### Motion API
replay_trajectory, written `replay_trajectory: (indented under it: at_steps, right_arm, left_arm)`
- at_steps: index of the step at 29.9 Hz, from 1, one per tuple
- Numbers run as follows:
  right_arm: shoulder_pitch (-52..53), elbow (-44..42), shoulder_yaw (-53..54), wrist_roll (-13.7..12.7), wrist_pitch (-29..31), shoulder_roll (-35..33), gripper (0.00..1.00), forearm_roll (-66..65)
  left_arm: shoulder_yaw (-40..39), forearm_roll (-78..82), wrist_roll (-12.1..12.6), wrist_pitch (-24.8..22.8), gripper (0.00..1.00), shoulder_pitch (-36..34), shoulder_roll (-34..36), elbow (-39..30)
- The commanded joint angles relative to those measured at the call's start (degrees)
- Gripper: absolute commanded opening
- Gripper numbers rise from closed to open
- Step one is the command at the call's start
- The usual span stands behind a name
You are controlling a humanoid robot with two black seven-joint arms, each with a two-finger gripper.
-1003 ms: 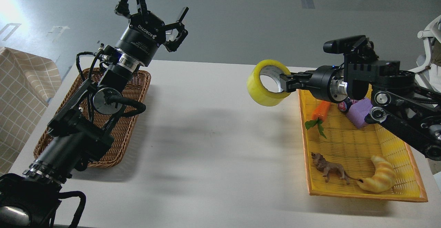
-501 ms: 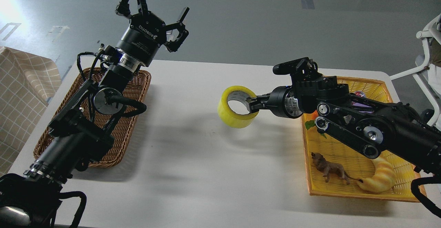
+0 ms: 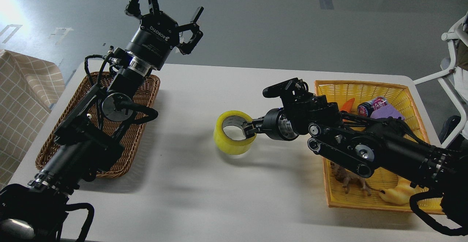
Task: Place and transfer tape with both arms
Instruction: 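Lift the tape roll out of the tray and carry it toward the table center, then set the tape roll on the table and release it with the right gripper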
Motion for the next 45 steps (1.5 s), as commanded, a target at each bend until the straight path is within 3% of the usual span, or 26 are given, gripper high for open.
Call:
replay_trajectory:
  at_steps: [1, 11, 32, 38, 45]
  right_arm:
    - [0.1, -2.0, -0.1, 0.0, 0.0, 1.6, 0.0, -1.1]
    - [0.1, -5.3, -0.2, 0.0, 0.0, 4.9, 0.0, -2.3]
    - [0.1, -6.3, -2.7, 0.0, 0.0, 4.9, 0.07, -5.3]
    - [0.2, -6.4, -2.7, 0.0, 0.0, 4.9, 0.2, -5.3]
    - [0.4, -6.0, -2.4, 0.0, 0.0, 4.9, 0.44, -4.9]
  left_arm:
    - [0.0, 0.0, 0.0, 0.0, 0.98, 0.0, 0.1, -0.1]
    - [0.0, 0.0, 0.0, 0.0, 0.98, 0.1, 0.0, -0.1]
    - [0.0, -0.7, 0.0, 0.0, 0.98, 0.2, 0.0, -0.2]
    - [0.0, -0.7, 0.0, 0.0, 0.98, 0.2, 0.0, -0.2]
    - [-0.1, -0.8, 0.0, 0.0, 0.98, 0.3, 0.0, -0.2]
